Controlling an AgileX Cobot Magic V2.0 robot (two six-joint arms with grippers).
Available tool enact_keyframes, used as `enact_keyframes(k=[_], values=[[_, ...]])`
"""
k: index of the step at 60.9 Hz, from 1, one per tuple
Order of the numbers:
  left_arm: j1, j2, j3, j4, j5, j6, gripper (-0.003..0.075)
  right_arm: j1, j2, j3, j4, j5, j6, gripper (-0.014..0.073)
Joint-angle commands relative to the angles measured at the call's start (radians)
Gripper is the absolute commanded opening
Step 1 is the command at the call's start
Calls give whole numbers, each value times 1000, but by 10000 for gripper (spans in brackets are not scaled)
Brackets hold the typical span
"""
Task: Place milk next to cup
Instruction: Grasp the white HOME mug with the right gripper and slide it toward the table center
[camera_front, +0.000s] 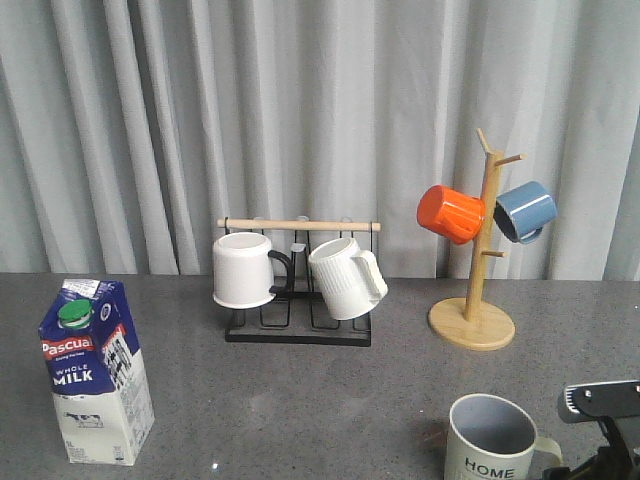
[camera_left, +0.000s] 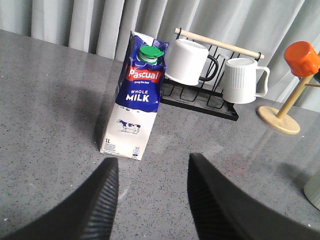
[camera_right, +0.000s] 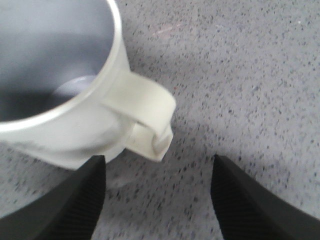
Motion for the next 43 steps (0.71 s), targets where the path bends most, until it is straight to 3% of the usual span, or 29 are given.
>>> enact_keyframes(k=[1,20,43], values=[[-1,18,-29,-2,-66,2,325,-7,4,-26,-12,-112,-9,455],[-1,18,-29,-2,-66,2,325,-7,131,-27,-20,-293,-14,406],[-1,18,-29,-2,-66,2,325,-7,163,-27,-23,-411,-61,-15]])
